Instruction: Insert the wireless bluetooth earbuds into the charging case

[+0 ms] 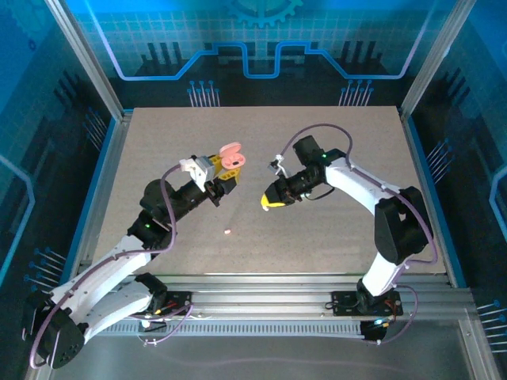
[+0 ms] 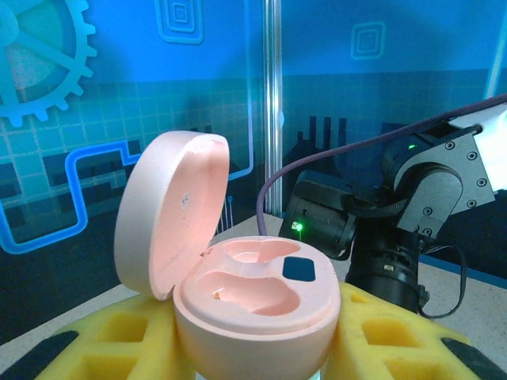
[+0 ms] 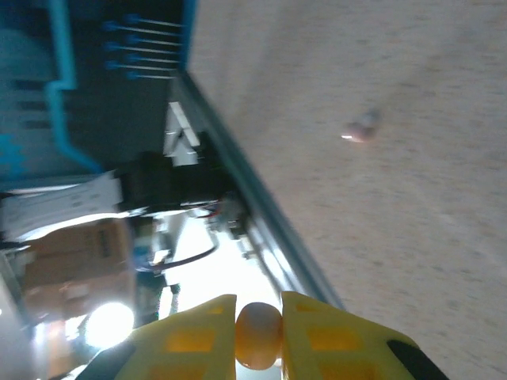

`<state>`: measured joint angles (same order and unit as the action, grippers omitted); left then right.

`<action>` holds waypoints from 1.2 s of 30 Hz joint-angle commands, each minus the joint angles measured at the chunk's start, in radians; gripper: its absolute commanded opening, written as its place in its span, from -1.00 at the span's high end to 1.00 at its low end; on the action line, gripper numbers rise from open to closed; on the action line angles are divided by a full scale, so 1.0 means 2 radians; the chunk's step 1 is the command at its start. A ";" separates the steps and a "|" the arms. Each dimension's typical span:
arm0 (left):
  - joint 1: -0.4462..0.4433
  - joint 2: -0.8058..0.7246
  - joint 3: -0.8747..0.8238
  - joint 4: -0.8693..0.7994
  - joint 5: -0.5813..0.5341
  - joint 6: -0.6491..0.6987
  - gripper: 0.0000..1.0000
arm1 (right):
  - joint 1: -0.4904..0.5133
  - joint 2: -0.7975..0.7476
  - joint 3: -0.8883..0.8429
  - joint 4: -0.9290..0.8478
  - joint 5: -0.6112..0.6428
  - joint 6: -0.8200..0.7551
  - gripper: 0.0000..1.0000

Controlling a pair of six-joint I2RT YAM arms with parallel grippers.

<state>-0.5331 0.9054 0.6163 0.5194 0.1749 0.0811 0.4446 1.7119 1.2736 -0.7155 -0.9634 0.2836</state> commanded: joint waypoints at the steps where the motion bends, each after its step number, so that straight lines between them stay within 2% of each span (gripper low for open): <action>1: -0.002 0.004 0.009 -0.001 -0.013 0.011 0.40 | -0.013 -0.017 0.003 0.029 -0.125 0.003 0.62; 6: -0.001 0.010 0.005 -0.003 -0.012 0.010 0.40 | -0.021 -0.030 0.011 0.043 -0.149 0.022 0.61; 11: -0.002 0.022 0.004 -0.004 -0.004 0.008 0.40 | -0.027 -0.041 0.022 0.046 -0.129 0.051 0.60; 19: -0.001 0.041 -0.004 0.002 0.010 0.005 0.40 | -0.045 -0.065 -0.010 0.136 -0.073 0.177 0.57; 36: -0.002 0.071 -0.011 0.009 0.023 0.002 0.39 | -0.070 -0.096 -0.071 0.353 -0.055 0.434 0.52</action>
<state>-0.5331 1.0420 0.6037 0.5034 0.1986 0.0807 0.3210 1.5532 1.1534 -0.1295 -1.0809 1.0222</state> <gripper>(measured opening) 0.373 0.237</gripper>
